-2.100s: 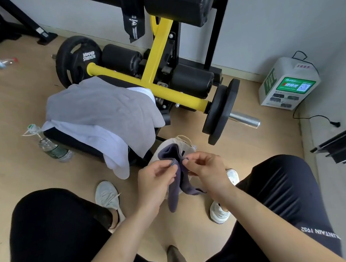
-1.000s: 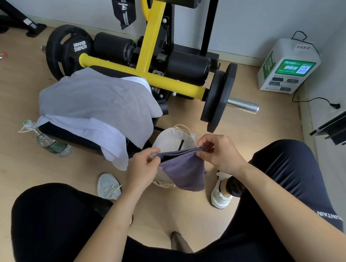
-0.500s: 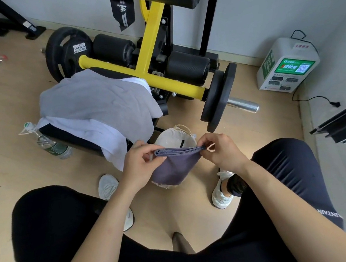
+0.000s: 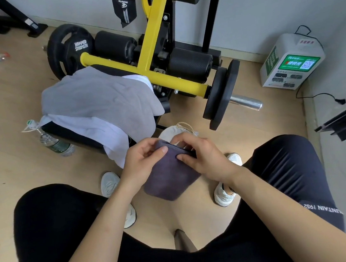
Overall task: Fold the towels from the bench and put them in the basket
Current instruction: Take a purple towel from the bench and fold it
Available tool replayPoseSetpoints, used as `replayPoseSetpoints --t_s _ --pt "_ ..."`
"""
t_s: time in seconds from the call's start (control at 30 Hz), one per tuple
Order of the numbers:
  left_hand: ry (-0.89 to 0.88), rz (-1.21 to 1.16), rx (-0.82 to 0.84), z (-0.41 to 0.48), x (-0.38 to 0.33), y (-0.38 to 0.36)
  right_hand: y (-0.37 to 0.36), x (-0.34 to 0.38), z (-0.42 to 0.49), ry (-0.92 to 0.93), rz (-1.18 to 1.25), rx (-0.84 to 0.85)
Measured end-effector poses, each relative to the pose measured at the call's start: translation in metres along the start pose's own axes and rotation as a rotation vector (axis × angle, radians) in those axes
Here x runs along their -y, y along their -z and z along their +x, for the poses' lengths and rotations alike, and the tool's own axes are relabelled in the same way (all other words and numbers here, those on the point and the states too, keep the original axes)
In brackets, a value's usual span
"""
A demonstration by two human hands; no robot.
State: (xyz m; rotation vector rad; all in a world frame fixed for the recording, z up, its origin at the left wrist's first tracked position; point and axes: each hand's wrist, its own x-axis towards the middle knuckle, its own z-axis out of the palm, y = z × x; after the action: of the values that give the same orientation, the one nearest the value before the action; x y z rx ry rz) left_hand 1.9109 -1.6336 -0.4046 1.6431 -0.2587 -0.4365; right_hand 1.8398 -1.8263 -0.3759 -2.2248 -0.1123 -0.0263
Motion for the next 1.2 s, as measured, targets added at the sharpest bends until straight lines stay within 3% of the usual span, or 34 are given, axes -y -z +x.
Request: replayPoseSetpoints --t_s 0.17,0.3,0.47,0.8,1.03,1.2 --pt "0.038 -0.045 0.086 0.001 0.002 0.002 0.003 0.003 -0.004 0.100 -0.025 0.068" --pt "0.032 -0.014 0.192 -0.002 0.001 0.001 0.009 0.001 -0.008 0.079 0.000 0.063" --pt "0.128 0.144 0.263 -0.001 0.018 -0.005 0.032 0.003 -0.014 0.017 0.125 -0.048" --pt "0.235 0.451 0.359 0.002 0.061 -0.014 0.078 -0.025 -0.015 -0.065 0.125 -0.347" --pt "0.313 0.545 0.244 0.008 0.073 -0.004 0.095 -0.053 -0.018 -0.217 -0.111 -0.453" --pt "0.311 0.348 0.081 0.010 0.062 0.005 0.104 -0.068 -0.018 -0.352 -0.138 -0.563"
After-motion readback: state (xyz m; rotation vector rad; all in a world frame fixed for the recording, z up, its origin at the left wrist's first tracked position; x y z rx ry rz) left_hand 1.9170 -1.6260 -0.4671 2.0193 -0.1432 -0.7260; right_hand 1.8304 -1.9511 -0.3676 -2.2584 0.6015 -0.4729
